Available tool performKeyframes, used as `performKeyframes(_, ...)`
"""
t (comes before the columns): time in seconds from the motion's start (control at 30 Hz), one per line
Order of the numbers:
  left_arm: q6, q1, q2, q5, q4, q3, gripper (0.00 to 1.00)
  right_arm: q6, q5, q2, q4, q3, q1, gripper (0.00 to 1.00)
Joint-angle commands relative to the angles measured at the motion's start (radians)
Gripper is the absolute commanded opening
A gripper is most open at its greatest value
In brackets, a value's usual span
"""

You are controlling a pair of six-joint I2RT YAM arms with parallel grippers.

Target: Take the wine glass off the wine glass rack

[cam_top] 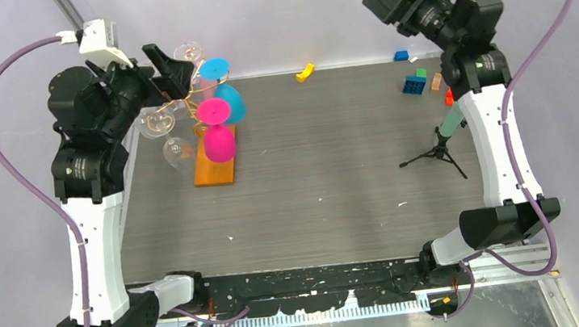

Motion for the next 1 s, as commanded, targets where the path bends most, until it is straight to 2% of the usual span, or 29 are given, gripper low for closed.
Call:
performKeyframes(0.0,-0.043,0.005,-0.016,0.022,0.065,-0.052,1.0,0.034,-0.018,-0.003,0.043,-0.036,0.057,0.64)
performKeyframes(0.13,-0.074,0.004,-0.023,0.037,0.069,-0.096,1.0,0.057,0.005,0.006,0.039,-0.099,0.133,0.64)
performKeyframes(0.23,-0.102,0.004,-0.046,0.129,0.143,-0.149,1.0,0.109,0.021,0.026,0.039,-0.136,0.195,0.66)
performKeyframes(0.4,-0.107,0.005,-0.057,0.18,0.204,-0.169,1.0,0.295,0.027,0.092,0.069,-0.207,0.277,0.68)
performKeyframes(0.53,-0.086,0.005,-0.068,0.221,0.237,-0.182,1.0,0.457,-0.055,0.175,0.226,-0.224,0.363,0.68)
performKeyframes(0.67,-0.061,0.005,-0.068,0.204,0.219,-0.183,1.0,0.59,-0.134,0.268,0.367,-0.199,0.437,0.68)
performKeyframes(0.97,-0.019,-0.006,-0.085,0.154,0.187,-0.195,1.0,0.64,-0.164,0.39,0.358,-0.114,0.531,0.67)
